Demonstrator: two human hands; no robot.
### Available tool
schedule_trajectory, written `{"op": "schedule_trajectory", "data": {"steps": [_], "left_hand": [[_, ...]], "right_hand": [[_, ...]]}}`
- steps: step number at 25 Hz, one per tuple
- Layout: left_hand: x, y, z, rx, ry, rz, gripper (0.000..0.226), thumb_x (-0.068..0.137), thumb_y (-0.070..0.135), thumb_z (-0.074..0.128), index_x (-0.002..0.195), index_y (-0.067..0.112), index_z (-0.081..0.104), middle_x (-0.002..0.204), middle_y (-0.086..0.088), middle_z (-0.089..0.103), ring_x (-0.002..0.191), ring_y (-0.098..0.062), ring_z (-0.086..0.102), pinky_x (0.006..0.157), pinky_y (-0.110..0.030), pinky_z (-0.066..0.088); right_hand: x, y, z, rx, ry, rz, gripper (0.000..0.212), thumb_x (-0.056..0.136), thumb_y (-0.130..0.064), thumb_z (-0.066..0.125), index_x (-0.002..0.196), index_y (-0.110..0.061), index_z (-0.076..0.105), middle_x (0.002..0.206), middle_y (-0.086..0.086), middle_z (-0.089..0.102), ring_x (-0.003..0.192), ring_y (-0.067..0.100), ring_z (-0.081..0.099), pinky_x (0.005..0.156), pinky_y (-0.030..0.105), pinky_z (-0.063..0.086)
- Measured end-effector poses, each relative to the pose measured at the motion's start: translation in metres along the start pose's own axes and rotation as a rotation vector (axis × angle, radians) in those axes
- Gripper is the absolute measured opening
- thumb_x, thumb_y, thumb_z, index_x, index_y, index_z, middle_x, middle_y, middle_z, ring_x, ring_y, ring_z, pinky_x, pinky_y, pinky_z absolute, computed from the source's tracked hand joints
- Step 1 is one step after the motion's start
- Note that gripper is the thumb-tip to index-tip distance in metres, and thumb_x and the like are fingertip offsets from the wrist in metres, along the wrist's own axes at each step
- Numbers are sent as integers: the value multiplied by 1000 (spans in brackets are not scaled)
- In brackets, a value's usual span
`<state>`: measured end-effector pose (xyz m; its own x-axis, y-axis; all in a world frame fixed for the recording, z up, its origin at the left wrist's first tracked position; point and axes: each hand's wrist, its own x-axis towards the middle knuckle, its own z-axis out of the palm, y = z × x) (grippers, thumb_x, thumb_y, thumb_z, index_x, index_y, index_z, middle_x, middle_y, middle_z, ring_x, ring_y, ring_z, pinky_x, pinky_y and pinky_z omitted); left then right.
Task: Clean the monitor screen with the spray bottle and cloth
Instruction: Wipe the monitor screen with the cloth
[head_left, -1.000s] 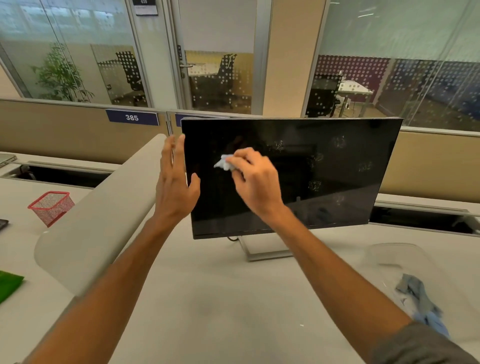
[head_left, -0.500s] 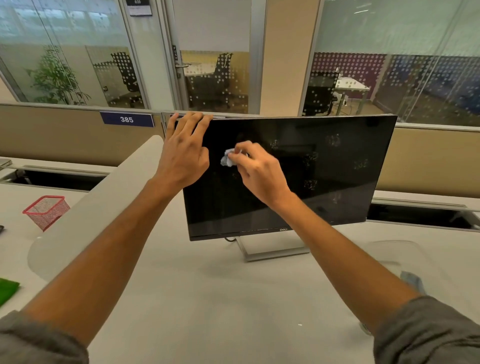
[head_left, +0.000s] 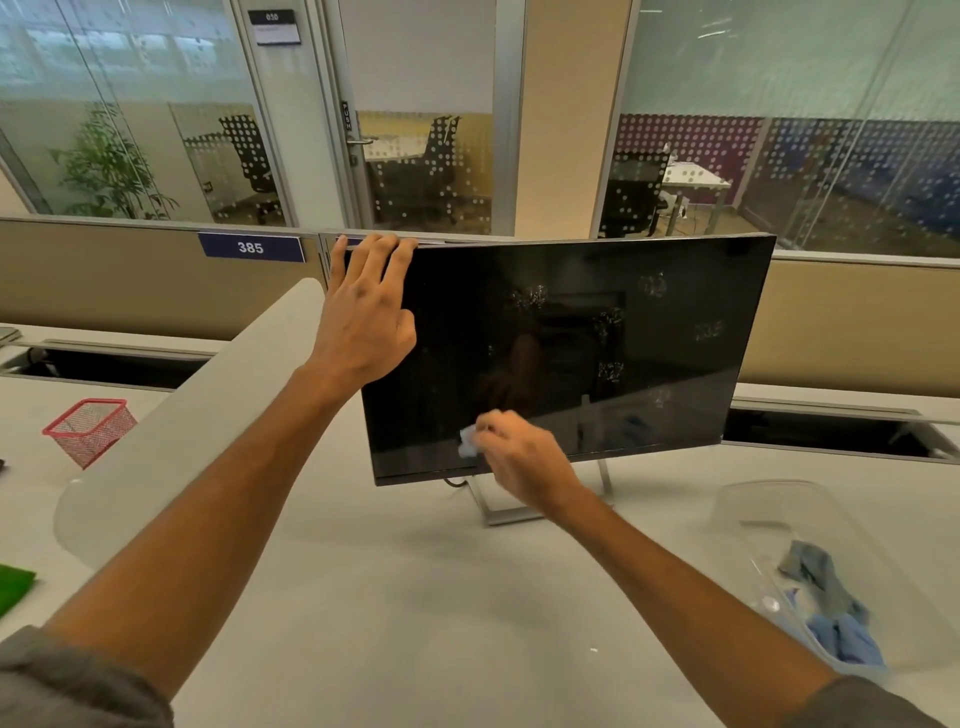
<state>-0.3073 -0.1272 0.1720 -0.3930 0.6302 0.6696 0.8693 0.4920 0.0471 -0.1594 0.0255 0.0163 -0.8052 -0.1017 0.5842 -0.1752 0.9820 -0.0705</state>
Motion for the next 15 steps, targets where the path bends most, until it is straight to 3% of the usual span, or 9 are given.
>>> {"op": "schedule_trajectory", "data": {"steps": [3, 5, 9, 15], "left_hand": [[3, 4, 0, 62, -16, 23, 67, 78, 16, 49, 142, 13, 31, 145, -8, 38, 140, -27, 27, 119, -52, 2], [7, 9, 1, 92, -40, 54, 67, 80, 18, 50, 144, 14, 30, 147, -7, 38, 141, -26, 26, 118, -54, -2], [14, 19, 3, 69, -46, 79, 65, 81, 14, 50, 144, 12, 33, 146, -9, 41, 139, -27, 30, 120, -46, 3], [13, 20, 4, -22, -37, 55, 65, 78, 11, 46, 142, 12, 36, 145, -9, 41, 138, -27, 31, 120, -43, 10]], "right_hand": [[53, 8, -62, 1, 381, 38, 11, 91, -9, 58, 96, -10, 68, 102, 6, 64, 85, 14, 59, 69, 21, 54], [85, 19, -93, -52, 478, 81, 16, 91, -10, 58, 103, -7, 68, 105, 8, 63, 89, 16, 60, 74, 22, 54], [101, 31, -98, -171, 383, 41, 19, 91, -11, 57, 107, -7, 67, 112, 8, 62, 91, 20, 62, 74, 30, 57], [31, 24, -32, -52, 249, -23, 12, 91, -10, 56, 93, -9, 68, 109, 5, 64, 88, 16, 59, 66, 24, 54]]}}
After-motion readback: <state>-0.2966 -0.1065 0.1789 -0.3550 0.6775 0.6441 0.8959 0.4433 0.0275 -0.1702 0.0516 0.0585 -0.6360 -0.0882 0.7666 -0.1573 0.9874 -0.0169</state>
